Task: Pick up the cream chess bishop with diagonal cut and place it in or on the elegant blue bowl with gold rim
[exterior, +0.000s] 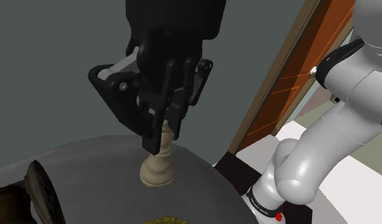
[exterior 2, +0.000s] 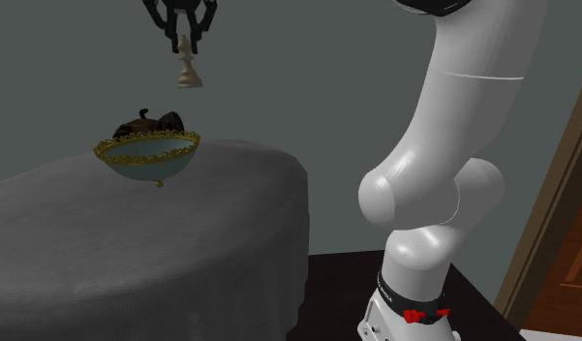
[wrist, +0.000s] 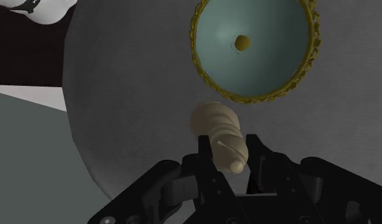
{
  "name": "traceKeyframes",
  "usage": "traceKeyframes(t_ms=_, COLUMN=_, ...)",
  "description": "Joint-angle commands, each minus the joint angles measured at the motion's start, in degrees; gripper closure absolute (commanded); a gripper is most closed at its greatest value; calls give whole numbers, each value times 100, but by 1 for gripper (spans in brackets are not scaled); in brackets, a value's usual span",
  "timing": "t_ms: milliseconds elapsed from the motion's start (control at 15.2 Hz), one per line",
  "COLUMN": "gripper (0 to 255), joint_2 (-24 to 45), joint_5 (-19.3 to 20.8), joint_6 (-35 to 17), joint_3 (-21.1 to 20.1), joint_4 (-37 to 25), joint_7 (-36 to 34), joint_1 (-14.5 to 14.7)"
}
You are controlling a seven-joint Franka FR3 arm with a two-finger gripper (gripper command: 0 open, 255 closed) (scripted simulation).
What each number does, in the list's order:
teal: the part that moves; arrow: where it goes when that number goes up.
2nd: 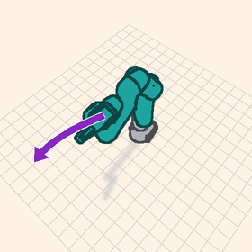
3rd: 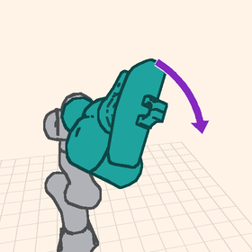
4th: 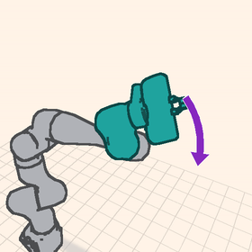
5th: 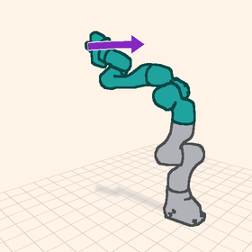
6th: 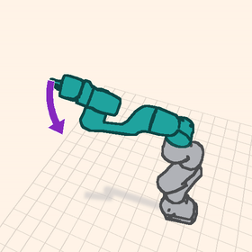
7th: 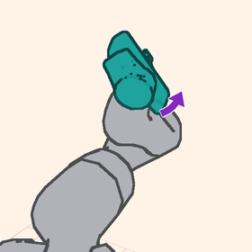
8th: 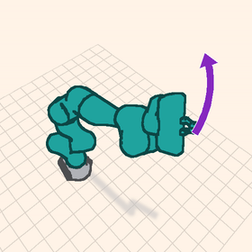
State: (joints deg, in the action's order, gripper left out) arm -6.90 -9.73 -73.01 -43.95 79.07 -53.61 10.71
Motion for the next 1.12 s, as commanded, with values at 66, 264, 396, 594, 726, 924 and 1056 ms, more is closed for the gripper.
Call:
traceKeyframes(t_ms=66, gripper=255, joint_2=149, joint_5=68, joint_6=48, joint_3=-338, joint_4=-219, joint_7=-548, joint_1=198)
traceKeyframes(t_ms=264, gripper=255, joint_2=356, joint_5=205, joint_6=80, joint_3=-698, joint_4=-452, joint_7=-1115, joint_1=429)
traceKeyframes(t_ms=396, gripper=255, joint_2=574, joint_5=377, joint_6=109, joint_3=-965, joint_4=-656, joint_7=-1541, joint_1=631)
traceKeyframes(t_ms=594, gripper=255, joint_2=468, joint_5=293, joint_6=-66, joint_3=-976, joint_4=-423, joint_7=-1580, joint_1=653)
traceKeyframes(t_ms=726, gripper=255, joint_2=277, joint_5=144, joint_6=-244, joint_3=-890, joint_4=-119, joint_7=-1451, joint_1=598)
traceKeyframes(t_ms=924, gripper=255, joint_2=33, joint_5=-37, joint_6=-496, joint_3=-774, joint_4=303, joint_7=-1284, joint_1=558)
traceKeyframes(t_ms=1056, gripper=255, joint_2=-106, joint_5=-136, joint_6=-658, joint_3=-709, joint_4=565, joint_7=-1189, joint_1=548)
